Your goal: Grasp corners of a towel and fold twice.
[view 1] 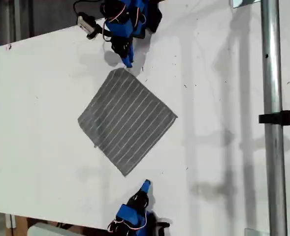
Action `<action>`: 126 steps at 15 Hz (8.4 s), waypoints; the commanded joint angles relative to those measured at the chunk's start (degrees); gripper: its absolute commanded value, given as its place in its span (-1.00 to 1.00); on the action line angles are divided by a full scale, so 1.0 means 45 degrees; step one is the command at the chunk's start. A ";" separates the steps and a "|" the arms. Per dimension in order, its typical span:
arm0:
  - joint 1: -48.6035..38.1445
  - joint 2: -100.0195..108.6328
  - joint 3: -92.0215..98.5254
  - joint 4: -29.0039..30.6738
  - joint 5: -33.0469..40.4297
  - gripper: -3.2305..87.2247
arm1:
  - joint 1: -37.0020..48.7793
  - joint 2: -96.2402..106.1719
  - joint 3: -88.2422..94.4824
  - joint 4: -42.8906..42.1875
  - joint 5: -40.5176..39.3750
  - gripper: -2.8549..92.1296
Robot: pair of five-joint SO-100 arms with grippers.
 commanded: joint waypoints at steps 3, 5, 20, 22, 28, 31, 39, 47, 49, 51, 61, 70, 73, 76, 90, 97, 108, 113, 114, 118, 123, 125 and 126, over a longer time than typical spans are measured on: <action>-0.3320 0.0078 0.0059 0.0039 -0.5938 -0.99 | -0.0156 0.0039 -0.0195 0.0078 -0.0137 -0.95; -0.3320 0.0078 0.0059 0.0039 -0.5879 -0.99 | -0.0156 0.0039 -0.0195 0.0078 -0.0137 -0.95; -0.0918 -1.7832 -1.2871 -0.4473 -0.6836 -0.99 | 0.0879 -0.7500 -0.7402 -0.0391 -0.4473 -0.95; -0.0820 -2.0742 -1.5605 -0.4414 -0.6387 -0.99 | 0.1504 -0.9180 -0.8457 -0.0508 -0.5645 -0.95; -0.0742 -2.8086 -2.4336 -0.2207 -0.5234 -0.99 | 0.4121 -1.1875 -1.0703 -0.0273 -0.9199 -0.94; -0.0762 -3.0820 -2.7871 -0.1543 -0.4707 -0.99 | 0.4727 -1.2832 -1.1035 -0.0684 -1.0391 -0.86; -0.0664 -3.1367 -2.8359 -0.1855 -0.4297 -0.99 | 0.4766 -1.4844 -0.9629 -0.2500 -1.1953 -0.39; -0.0762 -3.1777 -2.8340 -0.1914 -0.4707 -0.99 | 0.5566 -1.9727 -0.8730 -0.5488 -1.2617 -0.43; -0.0820 -3.1875 -2.8359 -0.2012 -0.4766 -0.99 | 0.5508 -2.0664 -0.9414 -0.5332 -1.2715 -0.72; -0.0859 -3.1895 -2.8359 -0.2012 -0.4902 -0.99 | 0.5273 -2.1582 -1.0137 -0.5000 -1.2715 -0.94; 0.0078 -3.2891 -2.8535 -0.5781 -0.0996 -0.57 | 0.3652 -2.2559 -1.1250 -0.4746 -1.1348 -0.95; -0.0039 -3.4727 -2.8828 -0.5859 -0.2715 -0.67 | 0.2734 -2.1875 -1.1445 -0.4062 -1.0449 -0.95; -0.0098 -3.5000 -2.8848 -0.4766 -0.4375 -0.99 | 0.2129 -2.0781 -1.1426 -0.3535 -0.9844 -0.95; 0.0195 -3.4883 -2.8730 -0.2734 -0.5039 -0.99 | 0.1484 -2.0781 -1.1387 -0.3535 -0.9141 -0.95; 0.3574 -3.0137 -2.6211 0.2734 -0.8008 -0.94 | -0.2285 -2.3105 -1.3008 -0.4375 -0.5625 -0.95; 0.3008 -3.0215 -2.7598 0.2246 -0.5898 -0.24 | -0.1992 -2.2949 -1.3105 -0.4336 -0.5820 -0.95; 0.2383 -3.3828 -2.7773 0.1172 -0.7090 -0.91 | -0.2207 -2.2793 -1.3281 -0.4258 -0.5781 -0.95; 0.2793 -3.3105 -2.7852 0.2500 -0.8086 -0.99 | -0.2871 -2.2676 -1.3359 -0.4199 -0.5410 -0.95; 0.3047 -3.2598 -2.7734 0.2754 -0.7969 -0.99 | -0.3301 -2.2617 -1.3359 -0.4219 -0.5059 -0.95; 0.4531 -3.0703 -2.7168 0.4727 -0.9434 -0.99 | -0.5977 -2.2754 -1.4336 -0.4336 -0.3125 -0.95; 0.5996 -2.8555 -2.7070 0.4668 -1.0215 -0.99 | -0.8379 -2.4121 -1.8574 -0.2910 -0.1641 -0.95; 0.5000 -2.7070 -2.5879 0.4668 -0.9961 -0.99 | -0.7109 -2.3281 -1.8574 -0.2715 -0.2520 -0.95; 0.4160 -2.6406 -2.5039 0.4727 -0.9336 -0.99 | -0.6211 -2.3008 -1.8574 -0.2520 -0.3203 -0.95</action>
